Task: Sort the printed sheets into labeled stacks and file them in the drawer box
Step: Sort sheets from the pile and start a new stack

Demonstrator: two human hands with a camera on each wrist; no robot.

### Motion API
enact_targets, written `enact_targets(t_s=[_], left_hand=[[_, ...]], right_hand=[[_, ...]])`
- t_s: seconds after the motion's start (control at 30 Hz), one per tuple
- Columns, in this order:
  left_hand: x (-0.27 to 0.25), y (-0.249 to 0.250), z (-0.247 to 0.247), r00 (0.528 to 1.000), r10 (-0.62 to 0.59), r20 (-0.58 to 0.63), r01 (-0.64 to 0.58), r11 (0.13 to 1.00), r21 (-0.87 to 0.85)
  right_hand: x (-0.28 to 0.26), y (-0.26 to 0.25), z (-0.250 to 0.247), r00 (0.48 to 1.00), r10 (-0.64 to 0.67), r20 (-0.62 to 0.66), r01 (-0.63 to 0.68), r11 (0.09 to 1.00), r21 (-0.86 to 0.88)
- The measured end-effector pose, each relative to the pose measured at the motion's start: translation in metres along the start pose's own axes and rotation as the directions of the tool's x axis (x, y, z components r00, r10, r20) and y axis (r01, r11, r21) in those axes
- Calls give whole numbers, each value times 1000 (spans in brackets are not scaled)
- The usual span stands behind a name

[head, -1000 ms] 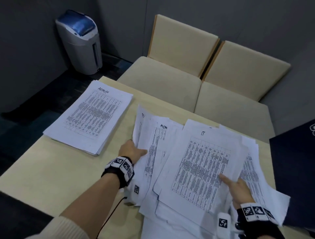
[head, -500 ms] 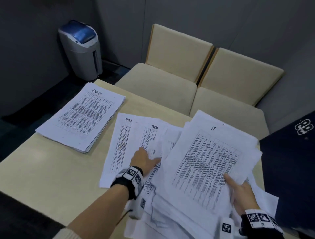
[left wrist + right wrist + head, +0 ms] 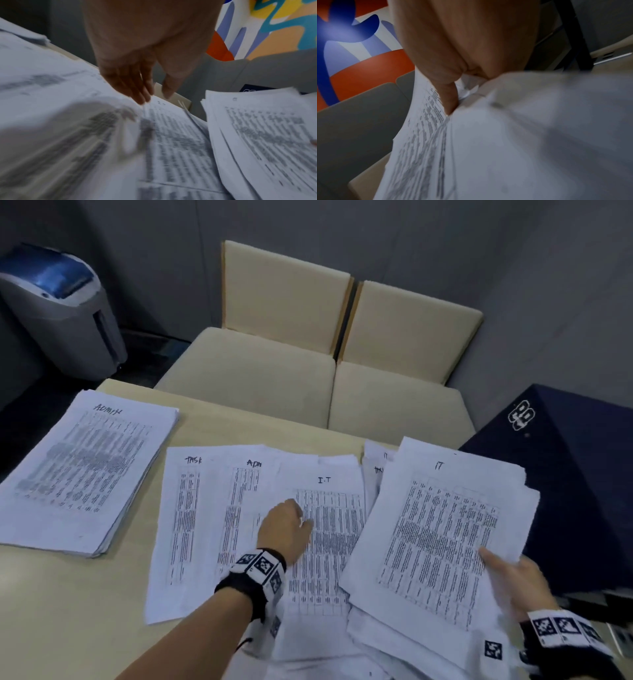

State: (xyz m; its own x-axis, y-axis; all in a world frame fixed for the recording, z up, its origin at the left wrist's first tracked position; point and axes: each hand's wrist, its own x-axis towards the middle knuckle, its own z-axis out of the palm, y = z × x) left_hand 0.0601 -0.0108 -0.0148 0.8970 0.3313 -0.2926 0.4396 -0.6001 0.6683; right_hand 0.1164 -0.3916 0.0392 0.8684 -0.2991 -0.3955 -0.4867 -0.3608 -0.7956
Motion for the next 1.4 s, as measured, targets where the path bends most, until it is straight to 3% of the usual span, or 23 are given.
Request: enact_targets(t_s=[0.1,0.23,0.4,0.5,0.6,0.7,0.87,1.0,1.1,1.17,1.23,1.4], left_hand=[[6,24,23,981,-15,195,40,991,-126],[25,59,65,936,-67,346,184,930,-319],[34,103,118,918,-162,363,294,891,-346],[27,123,135,950,-209,232,270,924,-272],[18,130,120,977,-46,208,125,915,-383],[3,124,71,949,91,303,113,796,-594],[-26,72,10,959,-26,284,218,709,-671],[-36,31,2,964,-239,118,265,806,-530],[-39,2,-2,904,-424,-56,353,814,-460],[-40,-14,-8,889,-451,-73,367,800,-474],[-38,-30,-12,898,-435,-62,350,795,-495],[-29,-42,-9,911,-407,-61,310,776,-549]], right_hand=[[1,-4,2,995,22,102,-23,1000,8],[36,4,12,989,43,141,-45,999,12],[66,22,35,977,23,212,-13,999,-44],[72,24,36,973,44,226,-39,999,-24],[75,17,32,977,10,211,-28,996,82],[66,0,23,978,-52,204,15,984,177],[28,-33,48,890,-83,448,-94,928,360],[17,-33,103,856,-123,503,121,992,37],[17,-12,130,814,-84,575,297,911,-287],[16,5,134,801,10,598,328,829,-453],[11,16,130,798,50,601,336,790,-513],[-5,34,126,885,-77,459,352,756,-552]])
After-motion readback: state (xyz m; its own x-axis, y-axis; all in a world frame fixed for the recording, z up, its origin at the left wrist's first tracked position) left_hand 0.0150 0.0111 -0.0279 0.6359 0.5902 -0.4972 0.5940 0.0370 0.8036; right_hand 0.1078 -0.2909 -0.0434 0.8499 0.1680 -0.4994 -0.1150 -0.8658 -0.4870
